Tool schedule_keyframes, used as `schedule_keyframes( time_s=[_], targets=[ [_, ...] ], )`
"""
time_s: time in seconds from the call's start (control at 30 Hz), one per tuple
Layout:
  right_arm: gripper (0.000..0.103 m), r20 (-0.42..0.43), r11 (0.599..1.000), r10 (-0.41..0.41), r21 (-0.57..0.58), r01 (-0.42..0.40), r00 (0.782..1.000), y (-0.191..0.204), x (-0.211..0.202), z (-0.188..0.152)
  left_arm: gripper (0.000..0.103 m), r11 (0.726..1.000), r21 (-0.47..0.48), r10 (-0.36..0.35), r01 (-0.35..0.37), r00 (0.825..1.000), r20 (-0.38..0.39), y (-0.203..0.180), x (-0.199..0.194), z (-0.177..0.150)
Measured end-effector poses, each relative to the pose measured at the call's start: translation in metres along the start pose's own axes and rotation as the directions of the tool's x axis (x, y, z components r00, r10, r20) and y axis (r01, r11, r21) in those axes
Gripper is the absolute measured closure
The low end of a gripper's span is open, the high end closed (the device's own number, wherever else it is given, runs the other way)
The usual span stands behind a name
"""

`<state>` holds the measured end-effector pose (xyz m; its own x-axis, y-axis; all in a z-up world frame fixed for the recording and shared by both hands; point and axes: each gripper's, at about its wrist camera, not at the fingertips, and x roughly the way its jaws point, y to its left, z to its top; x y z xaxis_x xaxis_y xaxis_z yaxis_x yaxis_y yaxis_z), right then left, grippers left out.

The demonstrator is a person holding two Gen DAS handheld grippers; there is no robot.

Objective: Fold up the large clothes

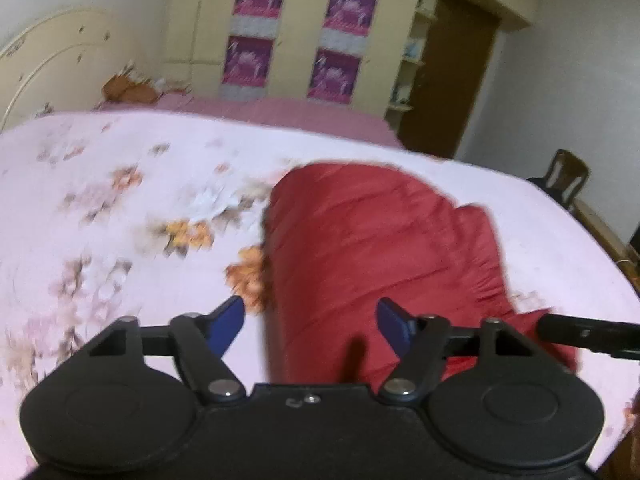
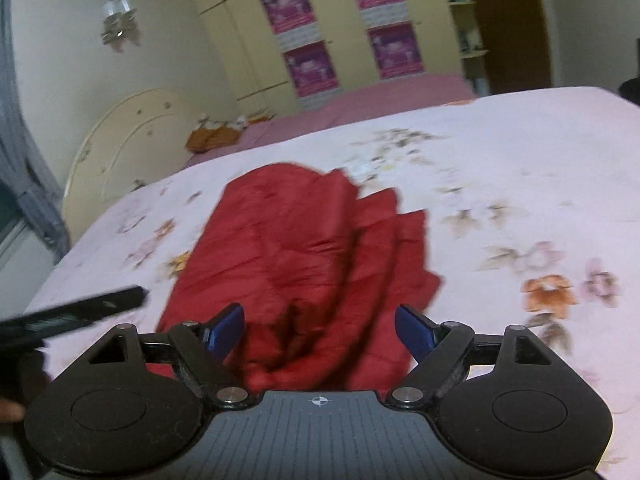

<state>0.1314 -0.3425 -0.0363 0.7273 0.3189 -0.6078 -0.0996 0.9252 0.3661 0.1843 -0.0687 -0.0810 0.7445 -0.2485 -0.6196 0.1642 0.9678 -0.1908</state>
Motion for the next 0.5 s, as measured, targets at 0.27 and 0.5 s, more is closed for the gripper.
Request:
schedule_keyframes(
  time_s=[0.27, 0.5],
  targets=[
    [0.053, -0.112, 0.998, -0.027, -0.054, 0.021, 0.993, 0.013, 0.039, -0.020, 0.056, 0.997, 0.026, -0.065, 0.066, 0.997, -0.035, -0.016, 0.020, -0.021],
    [0.091, -0.108, 0.998, -0.001, -0.070, -0.006, 0.994, 0.004, 0.034, -0.025, 0.056, 0.997, 0.037, -0.072, 0.074, 0.996, -0.048, -0.017, 0.027, -0.021]
  ],
)
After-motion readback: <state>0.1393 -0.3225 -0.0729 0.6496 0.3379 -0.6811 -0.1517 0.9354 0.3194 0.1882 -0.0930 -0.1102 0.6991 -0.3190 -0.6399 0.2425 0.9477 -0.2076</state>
